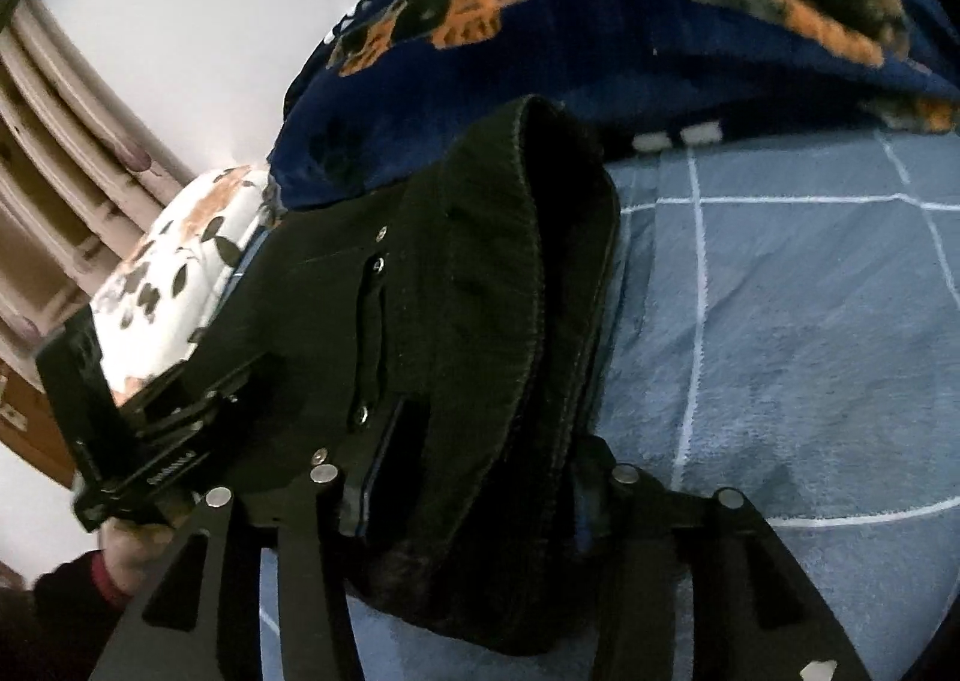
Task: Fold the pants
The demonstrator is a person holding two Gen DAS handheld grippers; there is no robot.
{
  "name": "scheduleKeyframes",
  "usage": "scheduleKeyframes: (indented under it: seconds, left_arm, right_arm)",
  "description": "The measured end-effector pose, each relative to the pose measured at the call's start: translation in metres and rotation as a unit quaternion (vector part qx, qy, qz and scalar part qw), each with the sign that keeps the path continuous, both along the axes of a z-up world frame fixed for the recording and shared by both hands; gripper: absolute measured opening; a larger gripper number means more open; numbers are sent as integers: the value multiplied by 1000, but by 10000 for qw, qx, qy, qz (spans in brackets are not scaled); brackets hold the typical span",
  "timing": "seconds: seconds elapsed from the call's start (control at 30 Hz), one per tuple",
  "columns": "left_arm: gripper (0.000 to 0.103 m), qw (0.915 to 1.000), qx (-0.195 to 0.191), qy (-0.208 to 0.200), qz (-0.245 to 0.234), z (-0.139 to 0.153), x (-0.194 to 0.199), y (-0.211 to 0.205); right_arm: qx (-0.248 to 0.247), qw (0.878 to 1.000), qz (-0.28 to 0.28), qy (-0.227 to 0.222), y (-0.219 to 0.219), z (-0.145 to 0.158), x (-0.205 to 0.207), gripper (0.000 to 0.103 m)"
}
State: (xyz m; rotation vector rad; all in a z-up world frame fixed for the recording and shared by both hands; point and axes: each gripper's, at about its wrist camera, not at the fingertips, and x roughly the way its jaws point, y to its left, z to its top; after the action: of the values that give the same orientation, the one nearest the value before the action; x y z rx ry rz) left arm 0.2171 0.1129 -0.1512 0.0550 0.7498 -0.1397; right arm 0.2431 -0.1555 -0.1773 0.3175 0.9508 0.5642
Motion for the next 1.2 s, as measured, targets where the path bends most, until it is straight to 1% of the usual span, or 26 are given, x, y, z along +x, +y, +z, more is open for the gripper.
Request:
scheduleKeyframes:
  seconds: [0.03,0.1,0.17,0.27,0.33,0.4,0.47,0.53,0.67,0.8,0.87,1.2]
  left_arm:
    - [59,10000,3,11,25,-1,1,0]
    - [60,10000,20,33,58,-1,2,1]
    - [61,10000,13,41,68,-2,2,2]
    - [62,9999,71,27,99,-2,2,0]
    - [63,9999,88,27,110,-2,1,0]
    - [63,9999,95,32,122,-2,2,0]
    - [63,9999,99,31,125,-2,2,0]
    - [64,9998,118,30,140,-2,2,0]
    - [66,9998,151,27,160,-2,2,0]
    - [69,9995,219,17,209,-2,2,-1]
    - [70,9994,249,13,233,-2,2,-1]
    - [74,9988,389,-12,313,-1,2,-3]
  right_arm:
    - [-76,9999,-49,-86,1,1,-2,46]
    - [-305,9991,-184,-241,4,3,-5,51]
    - [-432,9982,-280,-320,6,4,-6,57]
    - [-455,9977,-370,-348,6,4,-6,62]
    - [-554,9968,-427,-388,7,5,-7,64]
    - [-610,9961,-484,-404,7,5,-7,68]
    - [-680,9953,-550,-418,8,5,-7,75]
    - [-746,9945,-598,-421,11,5,-6,77]
    - [-911,9923,-719,-434,12,5,-6,85]
    - [-1022,9906,-800,-439,13,4,-6,90]
    - [-1125,9889,-862,-457,14,5,-7,95]
    - [-1340,9849,-978,-503,14,6,-7,100]
